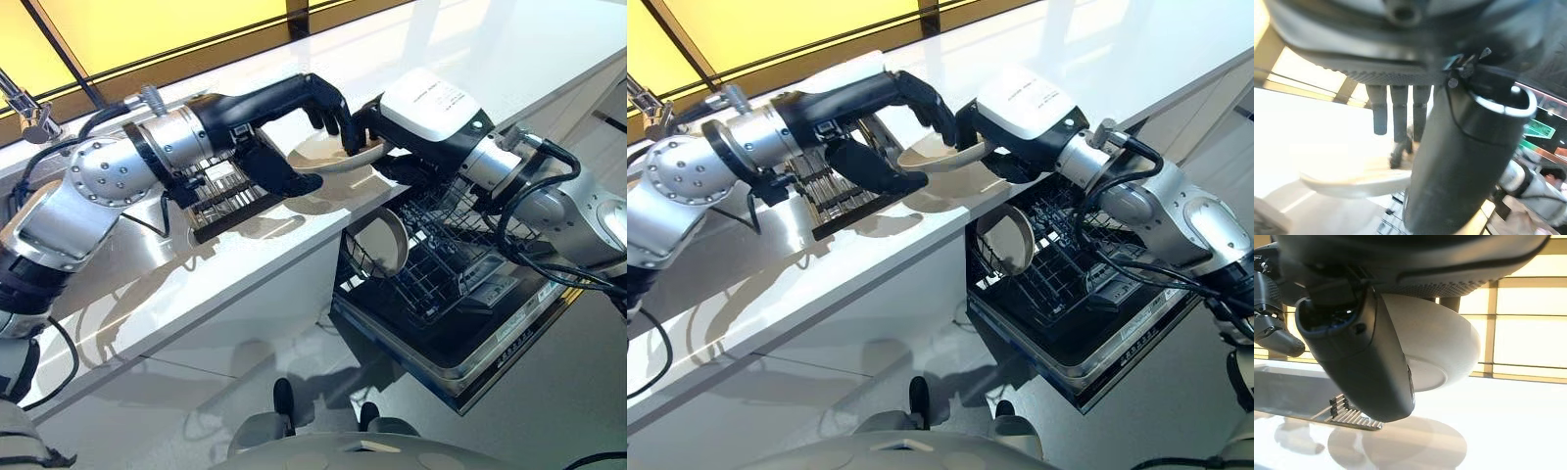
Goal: Pick up plates and place into dishwasher.
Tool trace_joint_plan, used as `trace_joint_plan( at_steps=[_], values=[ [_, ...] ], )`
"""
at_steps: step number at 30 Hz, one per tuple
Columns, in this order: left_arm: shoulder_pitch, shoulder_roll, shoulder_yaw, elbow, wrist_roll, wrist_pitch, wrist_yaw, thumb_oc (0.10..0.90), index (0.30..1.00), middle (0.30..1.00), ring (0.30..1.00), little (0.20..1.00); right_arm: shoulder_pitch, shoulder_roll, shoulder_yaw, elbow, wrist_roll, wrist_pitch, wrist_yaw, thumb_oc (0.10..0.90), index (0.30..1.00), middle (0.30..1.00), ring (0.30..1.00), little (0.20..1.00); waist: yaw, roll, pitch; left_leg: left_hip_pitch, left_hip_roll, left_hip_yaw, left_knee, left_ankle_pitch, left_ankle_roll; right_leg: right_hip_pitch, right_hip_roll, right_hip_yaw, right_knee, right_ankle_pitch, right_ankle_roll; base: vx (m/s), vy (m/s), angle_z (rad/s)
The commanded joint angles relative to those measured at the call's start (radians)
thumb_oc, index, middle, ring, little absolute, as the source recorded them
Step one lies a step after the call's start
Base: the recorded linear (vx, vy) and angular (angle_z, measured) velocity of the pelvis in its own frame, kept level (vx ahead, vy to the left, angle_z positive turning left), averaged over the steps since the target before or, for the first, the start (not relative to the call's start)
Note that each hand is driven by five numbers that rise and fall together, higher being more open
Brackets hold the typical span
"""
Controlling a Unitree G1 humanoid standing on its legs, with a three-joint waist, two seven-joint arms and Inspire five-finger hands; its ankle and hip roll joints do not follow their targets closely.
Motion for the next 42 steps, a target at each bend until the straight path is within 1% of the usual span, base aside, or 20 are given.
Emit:
trace_joint_plan(
  at_steps=[1,3,8,11,13,16,18,20,22,25,27,28,31,34,35,37,38,39,41,42],
  values=[
    [0.042,0.050,0.167,0.121,-0.043,-0.085,0.104,0.800,0.900,0.900,0.900,0.900,0.013,-0.051,-0.156,0.002,0.006,-0.024,-0.151,0.100,0.300,0.300,0.300,0.200,0.029,-0.017,-0.116,0.112,-0.032,-0.006,0.002,-0.167,-0.030,-0.037,0.025,-0.029,0.004,0.056,0.045,-0.05,0.017,0.00],
    [0.086,0.053,0.210,0.137,-0.052,-0.105,0.118,0.800,0.900,0.900,0.900,0.900,0.058,-0.055,-0.196,0.005,-0.015,-0.034,-0.172,0.100,0.300,0.300,0.300,0.200,0.028,-0.016,-0.114,0.112,-0.032,-0.005,0.002,-0.167,-0.029,-0.037,0.024,-0.029,0.004,0.056,0.044,-0.02,0.008,0.00],
    [0.178,0.046,0.285,0.143,-0.049,-0.121,0.148,0.800,0.900,0.900,0.900,0.900,0.137,-0.059,-0.265,0.007,-0.047,-0.040,-0.197,0.100,0.300,0.300,0.300,0.200,0.026,-0.015,-0.116,0.116,-0.030,-0.007,0.002,-0.177,-0.030,-0.034,0.025,-0.026,0.004,0.046,0.045,0.01,0.011,0.00],
    [0.233,0.041,0.333,0.131,-0.043,-0.164,0.196,0.800,0.900,0.900,0.900,0.900,0.198,-0.074,-0.329,0.001,-0.057,-0.035,-0.221,0.100,0.300,0.300,0.300,0.200,0.021,-0.018,-0.116,0.115,-0.029,-0.003,0.002,-0.178,-0.029,-0.034,0.024,-0.026,0.004,0.046,0.047,0.00,0.000,0.00],
    [0.279,0.021,0.380,0.103,-0.080,-0.195,0.216,0.800,0.900,0.900,0.900,0.900,0.252,-0.074,-0.388,-0.001,-0.061,-0.028,-0.250,0.100,0.300,0.300,0.300,0.200,0.018,-0.021,-0.116,0.109,-0.029,0.000,0.002,-0.167,-0.029,-0.040,0.024,-0.024,0.004,0.054,0.044,0.00,0.000,0.00],
    [0.364,-0.046,0.445,0.027,-0.174,-0.214,0.196,0.800,0.900,0.900,0.900,0.900,0.351,-0.048,-0.483,0.007,-0.073,-0.018,-0.302,0.100,0.300,0.300,0.300,0.200,0.016,-0.025,-0.114,0.105,-0.028,-0.001,0.002,-0.168,-0.027,-0.045,0.024,-0.021,0.006,0.056,0.041,0.00,0.000,0.00],
    [0.431,-0.141,0.475,-0.044,-0.204,-0.239,0.176,0.800,0.900,0.900,0.900,0.900,0.420,-0.006,-0.548,0.025,-0.091,0.008,-0.354,0.100,0.300,0.300,0.300,0.200,0.015,-0.029,-0.109,0.107,-0.029,-0.003,0.002,-0.171,-0.024,-0.045,0.025,-0.019,0.006,0.056,0.039,0.00,0.000,0.00],
    [0.474,-0.189,0.486,-0.085,-0.222,-0.240,0.163,0.800,0.900,0.900,0.900,0.900,0.469,0.017,-0.593,0.026,-0.092,0.022,-0.379,0.100,0.300,0.300,0.300,0.200,0.013,-0.031,-0.109,0.109,-0.029,-0.003,0.002,-0.173,-0.023,-0.045,0.025,-0.016,0.005,0.057,0.040,0.00,0.000,0.00],
    [0.500,-0.223,0.486,-0.100,-0.322,-0.212,0.118,0.800,0.900,0.900,0.900,0.900,0.506,0.030,-0.628,0.023,-0.086,0.038,-0.386,0.100,0.300,0.300,0.300,0.200,0.010,-0.034,-0.110,0.110,-0.029,-0.002,0.002,-0.173,-0.022,-0.045,0.026,-0.013,0.006,0.058,0.041,0.00,0.000,0.00],
    [0.532,-0.291,0.457,-0.130,-0.447,-0.181,-0.012,0.800,0.900,0.900,0.900,0.900,0.547,0.052,-0.658,0.026,-0.094,0.060,-0.395,0.100,0.300,0.300,0.300,0.200,0.007,-0.034,-0.107,0.110,-0.028,0.002,0.002,-0.172,-0.020,-0.049,0.027,-0.009,0.007,0.061,0.040,0.00,-0.006,-0.04],
    [0.549,-0.339,0.424,-0.169,-0.523,-0.160,-0.161,0.800,0.900,0.900,0.900,0.900,0.574,0.068,-0.678,0.031,-0.095,0.086,-0.397,0.100,0.300,0.300,0.300,0.200,0.003,-0.035,-0.105,0.110,-0.026,0.006,0.002,-0.171,-0.018,-0.052,0.027,-0.005,0.008,0.064,0.040,0.00,-0.005,-0.07],
    [0.552,-0.345,0.417,-0.185,-0.571,-0.150,-0.210,0.800,0.900,0.900,0.900,0.900,0.583,0.073,-0.685,0.037,-0.094,0.100,-0.396,0.100,0.300,0.300,0.300,0.200,0.002,-0.035,-0.104,0.110,-0.026,0.008,0.002,-0.170,-0.018,-0.053,0.027,-0.003,0.008,0.066,0.040,0.00,-0.002,-0.06],
    [0.541,-0.398,0.381,-0.209,-0.797,-0.074,-0.342,0.800,0.900,0.900,0.900,0.900,0.586,0.091,-0.679,0.090,-0.074,0.126,-0.410,0.100,0.300,0.300,0.300,0.200,-0.005,-0.035,-0.102,0.110,-0.024,0.015,0.002,-0.171,-0.018,-0.056,0.027,0.004,0.009,0.071,0.039,0.00,0.006,-0.05],
    [0.522,-0.453,0.329,-0.217,-0.943,0.028,-0.415,0.800,0.900,0.900,0.900,0.900,0.571,0.102,-0.639,0.114,-0.051,0.169,-0.409,0.100,0.300,0.300,0.300,0.200,-0.012,-0.035,-0.099,0.111,-0.021,0.023,0.002,-0.171,-0.018,-0.058,0.027,0.013,0.008,0.074,0.038,0.00,0.002,-0.01],
    [0.520,-0.512,0.287,-0.220,-1.002,0.105,-0.453,0.800,0.900,0.900,0.900,0.900,0.560,0.117,-0.613,0.136,-0.036,0.170,-0.406,0.100,0.300,0.300,0.300,0.200,-0.018,-0.035,-0.096,0.112,-0.019,0.028,0.002,-0.172,-0.018,-0.061,0.028,0.021,0.009,0.076,0.036,0.00,0.000,0.00],
    [0.521,-0.549,0.253,-0.220,-1.077,0.184,-0.474,0.800,0.900,0.900,0.900,0.900,0.549,0.121,-0.594,0.143,-0.004,0.175,-0.393,0.100,0.300,0.300,0.300,0.200,-0.023,-0.035,-0.094,0.112,-0.018,0.033,0.002,-0.172,-0.016,-0.064,0.029,0.029,0.009,0.078,0.034,0.00,0.000,-0.05],
    [0.520,-0.604,0.200,-0.193,-1.072,0.238,-0.511,0.800,0.900,0.900,0.900,0.900,0.522,0.131,-0.558,0.163,0.015,0.182,-0.385,0.100,0.300,0.300,0.300,0.200,-0.028,-0.036,-0.090,0.113,-0.016,0.040,0.002,-0.174,-0.016,-0.067,0.029,0.035,0.011,0.078,0.032,0.00,-0.003,-0.07],
    [0.522,-0.622,0.179,-0.187,-1.086,0.286,-0.520,0.800,0.900,0.900,0.900,0.900,0.509,0.133,-0.543,0.171,0.028,0.182,-0.377,0.100,0.300,0.300,0.300,0.200,-0.031,-0.035,-0.088,0.114,-0.015,0.043,0.002,-0.175,-0.015,-0.068,0.030,0.037,0.011,0.078,0.031,0.00,-0.005,-0.10],
    [0.540,-0.658,0.122,-0.167,-1.075,0.310,-0.507,0.800,0.900,0.900,0.900,0.900,0.479,0.131,-0.511,0.194,0.056,0.179,-0.356,0.100,0.300,0.300,0.300,0.200,-0.037,-0.034,-0.086,0.112,-0.013,0.051,0.002,-0.176,-0.014,-0.073,0.030,0.046,0.011,0.080,0.029,0.01,-0.006,-0.14],
    [0.556,-0.668,0.121,-0.155,-1.060,0.322,-0.503,0.800,0.900,0.900,0.900,0.900,0.474,0.132,-0.504,0.200,0.063,0.175,-0.347,0.100,0.300,0.300,0.300,0.200,-0.037,-0.034,-0.084,0.111,-0.013,0.053,0.002,-0.177,-0.014,-0.075,0.030,0.049,0.011,0.080,0.028,0.01,-0.001,-0.14]
  ],
)
